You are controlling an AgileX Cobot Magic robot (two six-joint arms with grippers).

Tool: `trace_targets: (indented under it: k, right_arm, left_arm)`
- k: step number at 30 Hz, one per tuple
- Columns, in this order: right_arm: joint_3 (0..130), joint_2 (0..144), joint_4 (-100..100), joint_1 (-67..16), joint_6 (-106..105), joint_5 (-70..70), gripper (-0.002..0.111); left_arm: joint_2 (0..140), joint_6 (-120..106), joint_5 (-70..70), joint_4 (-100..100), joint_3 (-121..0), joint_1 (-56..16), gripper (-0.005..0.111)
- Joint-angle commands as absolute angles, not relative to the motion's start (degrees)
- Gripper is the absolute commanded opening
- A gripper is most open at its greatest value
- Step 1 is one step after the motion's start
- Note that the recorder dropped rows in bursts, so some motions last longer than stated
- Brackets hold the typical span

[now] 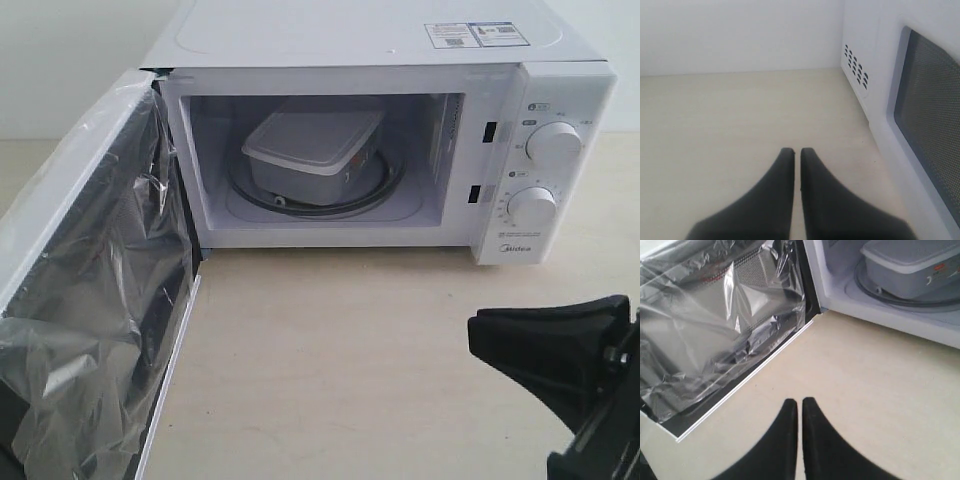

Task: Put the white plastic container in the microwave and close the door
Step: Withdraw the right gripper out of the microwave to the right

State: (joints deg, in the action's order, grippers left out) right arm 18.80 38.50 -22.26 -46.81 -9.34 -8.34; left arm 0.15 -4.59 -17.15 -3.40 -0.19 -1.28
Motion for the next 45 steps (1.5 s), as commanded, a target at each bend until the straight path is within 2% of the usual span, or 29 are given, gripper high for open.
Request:
trace_targets:
  k: [1,8,14,19,22,28,30,34,45]
  right_arm:
    - [22.40,39.04,-21.62,-46.81,-10.32,-12.00,0.000]
    - [27.55,46.72,-12.82,-45.37,-3.59,-15.71,0.000]
    - [31.71,47.39,-7.20,-39.52,1.26,-17.67,0.000]
    - [34.16,47.30,-5.32,-36.36,1.01,-22.93,0.000]
    - [34.16,47.30,-5.33,-35.83,1.35,-22.90,0.000]
    - [34.16,47.30,-5.33,-35.83,1.35,-22.08,0.000]
    - [34.16,47.30,-5.46,-35.83,1.44,-22.08,0.000]
    - [34.16,47.30,-5.46,-35.83,2.17,-22.08,0.000]
    - [34.16,47.30,-5.32,-35.83,2.59,-24.84,0.000]
  left_arm:
    - [0.00,-4.26,-16.95,-3.69,0.00,-1.23,0.004]
    - [0.00,-8.40,-15.27,0.00,0.00,-1.23,0.004]
    - [0.00,-6.69,-5.20,-8.57,0.00,-1.23,0.004]
    - [0.00,5.68,1.66,-15.29,0.00,-1.23,0.004]
    - [0.00,7.75,12.16,-15.29,0.00,-1.23,0.004]
    - [0.00,16.01,12.92,-15.29,-4.11,-1.23,0.004]
    - [0.00,16.01,10.66,-15.29,-6.20,-1.23,0.004]
    - [0.00,16.01,-4.63,-15.29,-12.46,-1.23,0.004]
    - [20.07,10.11,-48.27,-14.75,-37.34,-1.23,0.004]
